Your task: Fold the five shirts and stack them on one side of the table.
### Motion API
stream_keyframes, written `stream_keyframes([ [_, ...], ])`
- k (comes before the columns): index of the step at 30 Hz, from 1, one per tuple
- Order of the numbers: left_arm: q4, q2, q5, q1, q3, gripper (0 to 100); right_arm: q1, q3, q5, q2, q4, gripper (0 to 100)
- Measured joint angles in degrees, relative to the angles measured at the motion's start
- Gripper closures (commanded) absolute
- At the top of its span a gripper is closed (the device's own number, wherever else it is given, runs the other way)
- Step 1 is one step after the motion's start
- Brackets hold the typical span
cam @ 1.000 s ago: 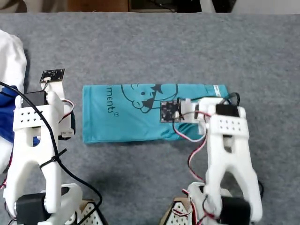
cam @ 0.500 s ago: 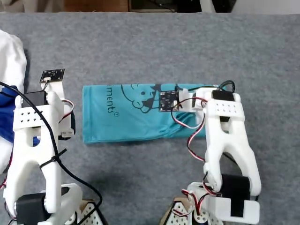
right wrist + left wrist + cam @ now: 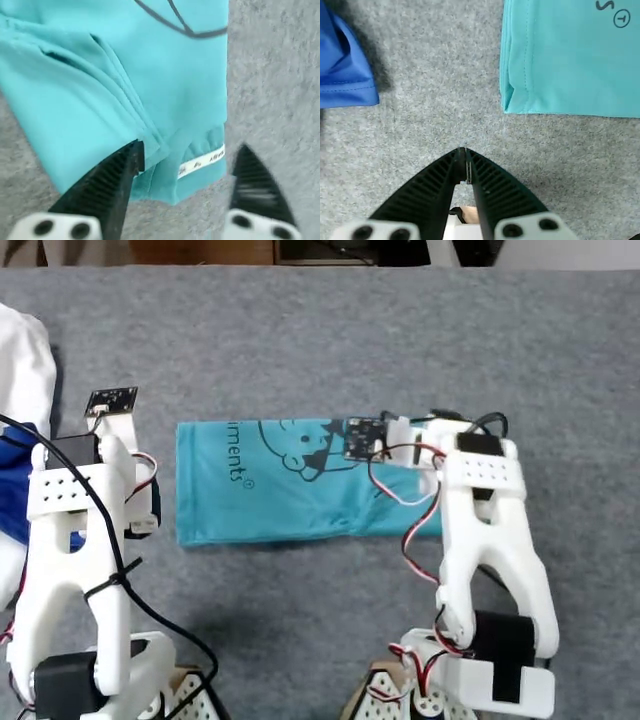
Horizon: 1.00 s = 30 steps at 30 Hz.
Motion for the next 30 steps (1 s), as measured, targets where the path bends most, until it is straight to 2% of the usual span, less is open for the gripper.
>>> stream_keyframes([
  [2,0.0,0.0,0.0,0.0,0.0,98,1.23,0.0,-0.97,0.0,1.49,99.8],
  [5,-0.44,0.0,0.0,0.0,0.0,97,3.6,-1.14,-6.24,0.0,2.11,98.4],
  [12,-1.76,3.78,2.64,0.0,-2.2,82,13.98,-6.51,-24.79,-2.02,2.29,98.3],
  [19,-1.14,17.32,5.54,0.88,-12.31,79,16.26,-6.95,-45.1,3.43,-3.6,98.3],
  [24,-1.05,25.32,5.8,1.67,-19.25,78,17.93,-6.95,-50.55,9.49,-11.6,98.3],
  [30,-2.64,33.41,5.89,2.73,-27.69,78,18.9,-6.95,-52.13,15.3,-17.85,98.3],
])
